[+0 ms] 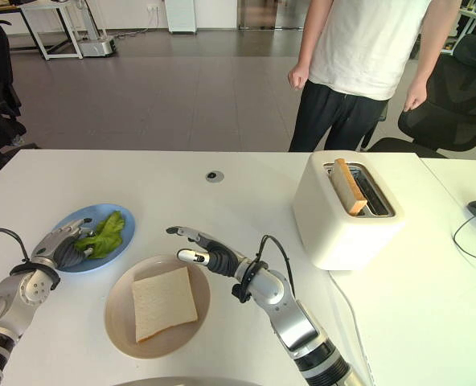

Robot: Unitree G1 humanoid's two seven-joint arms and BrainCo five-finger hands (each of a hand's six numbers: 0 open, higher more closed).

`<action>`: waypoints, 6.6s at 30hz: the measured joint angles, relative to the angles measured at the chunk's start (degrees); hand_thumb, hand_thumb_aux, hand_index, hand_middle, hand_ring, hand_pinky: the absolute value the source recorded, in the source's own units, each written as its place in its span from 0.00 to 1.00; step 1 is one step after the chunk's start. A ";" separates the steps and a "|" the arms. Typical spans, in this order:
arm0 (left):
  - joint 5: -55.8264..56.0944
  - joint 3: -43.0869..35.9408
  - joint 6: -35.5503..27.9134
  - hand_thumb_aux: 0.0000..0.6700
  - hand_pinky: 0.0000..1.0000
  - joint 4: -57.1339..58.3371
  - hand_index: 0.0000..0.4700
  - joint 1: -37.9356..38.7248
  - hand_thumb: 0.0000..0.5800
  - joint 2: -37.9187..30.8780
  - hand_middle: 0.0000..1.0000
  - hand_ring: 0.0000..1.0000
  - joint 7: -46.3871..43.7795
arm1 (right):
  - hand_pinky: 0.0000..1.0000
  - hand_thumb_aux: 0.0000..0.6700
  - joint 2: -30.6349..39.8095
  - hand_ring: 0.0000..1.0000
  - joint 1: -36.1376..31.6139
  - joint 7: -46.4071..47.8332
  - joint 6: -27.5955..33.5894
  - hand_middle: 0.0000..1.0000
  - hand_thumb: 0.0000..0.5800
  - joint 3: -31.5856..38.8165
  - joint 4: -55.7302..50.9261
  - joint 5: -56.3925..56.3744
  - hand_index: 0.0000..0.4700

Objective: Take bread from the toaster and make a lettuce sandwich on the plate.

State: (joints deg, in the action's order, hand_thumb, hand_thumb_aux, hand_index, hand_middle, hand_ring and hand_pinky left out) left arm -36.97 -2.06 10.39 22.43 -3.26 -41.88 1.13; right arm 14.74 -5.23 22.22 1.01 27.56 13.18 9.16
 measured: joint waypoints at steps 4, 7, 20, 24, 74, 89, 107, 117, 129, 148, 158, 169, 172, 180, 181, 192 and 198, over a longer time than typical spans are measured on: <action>0.04 -0.02 1.02 1.00 0.00 -1.29 1.00 0.44 1.00 -0.04 0.00 0.00 0.89 | 0.00 0.00 -0.11 0.00 0.02 0.01 -0.03 0.00 0.00 -0.08 0.03 0.04 0.00; 0.02 0.50 1.79 1.00 0.00 -3.49 1.00 0.77 1.00 -0.30 0.00 0.00 2.65 | 0.00 0.00 -0.14 0.00 0.14 0.00 -0.18 0.00 0.00 -0.12 0.06 0.09 0.00; 13.58 12.21 2.60 1.00 0.00 -32.03 1.00 15.35 1.00 -2.34 0.00 0.00 -4.84 | 0.00 0.00 -0.70 0.00 0.30 -0.45 -0.96 0.00 0.00 -2.43 0.20 0.45 0.00; 19.24 8.79 2.97 1.00 0.00 -42.71 1.00 25.11 1.00 1.98 0.00 0.00 -11.40 | 0.00 0.00 0.18 0.00 0.27 -0.39 -1.18 0.00 0.00 -4.10 0.04 0.43 0.00; 40.65 -4.05 18.37 0.00 0.00 -42.99 0.00 26.87 0.00 25.03 0.00 0.00 -19.71 | 0.00 0.00 26.86 0.00 3.82 -13.63 -9.28 0.00 0.00 -44.00 -7.50 19.99 0.00; 41.37 -4.04 19.17 0.00 0.00 -41.89 0.00 25.57 0.00 25.21 0.00 0.00 -20.72 | 0.00 1.00 25.75 0.00 6.42 -9.88 -5.05 0.00 1.00 -42.35 -6.20 14.38 1.00; 39.23 -0.62 21.59 0.00 0.00 -41.01 0.00 25.57 0.00 24.90 0.00 0.00 -19.36 | 0.00 1.00 19.94 0.00 -5.98 0.60 22.64 0.00 1.00 -58.19 0.31 -34.18 1.00; 43.62 19.37 27.61 0.00 0.00 -52.72 0.00 38.96 0.00 16.11 0.00 0.00 -23.01 | 0.00 1.00 12.16 0.00 -9.72 10.99 32.12 0.00 1.00 -16.45 13.72 -35.61 1.00; 24.11 20.12 36.86 0.00 0.00 -53.43 0.00 44.17 0.00 16.01 0.00 0.00 -26.70 | 0.00 1.00 5.78 0.00 -11.30 13.79 16.48 0.00 1.00 6.70 -3.46 -13.12 1.00; 3.21 13.79 39.88 0.00 0.00 -45.06 0.00 40.29 0.00 12.60 0.00 0.00 -22.24 | 0.00 1.00 2.95 0.00 -11.33 15.48 16.20 0.00 1.00 5.47 -6.33 -8.87 1.00; -2.40 11.08 36.84 0.00 0.00 -41.93 0.00 38.40 0.00 9.60 0.00 0.00 -17.93 | 0.00 0.00 1.95 0.00 -9.92 9.79 12.50 0.00 0.00 3.24 -7.81 -2.92 0.00; 9.11 9.02 33.13 0.22 0.13 -42.58 0.22 38.75 0.39 8.23 0.13 0.13 -16.56 | 1.00 0.24 17.05 1.00 1.95 12.05 -2.00 1.00 0.42 -12.22 13.78 -2.17 0.24; 25.46 9.96 33.81 1.00 1.00 -47.37 1.00 39.19 1.00 7.72 1.00 1.00 -16.19 | 1.00 1.00 23.98 1.00 6.96 14.65 -7.99 1.00 1.00 -13.32 14.33 0.33 1.00; 43.94 23.11 40.44 1.00 1.00 -33.48 1.00 49.09 1.00 -2.79 1.00 1.00 -28.54 | 1.00 1.00 29.35 1.00 15.76 17.49 -23.99 1.00 1.00 -4.87 12.40 11.69 1.00; 39.88 23.12 40.77 1.00 1.00 -29.03 1.00 49.99 1.00 -4.30 1.00 1.00 -30.19 | 1.00 1.00 28.60 1.00 15.99 17.44 -24.31 1.00 1.00 -3.57 11.52 12.55 1.00; 4.94 10.92 36.89 1.00 1.00 -24.80 1.00 31.53 1.00 -3.03 1.00 1.00 -24.35 | 1.00 1.00 21.25 1.00 12.60 15.99 -24.90 1.00 1.00 3.83 3.00 19.16 1.00; -6.30 2.32 35.36 1.00 1.00 -25.14 1.00 19.74 1.00 0.05 1.00 1.00 -16.98 | 1.00 1.00 18.06 1.00 12.06 11.47 -21.87 1.00 1.00 3.38 0.50 21.40 1.00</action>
State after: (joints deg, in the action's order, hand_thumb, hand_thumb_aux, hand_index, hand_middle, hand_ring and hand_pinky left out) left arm -43.27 0.26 45.75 -2.71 16.48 -41.84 -15.85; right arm 32.80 6.84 33.68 -20.85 30.94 13.68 30.56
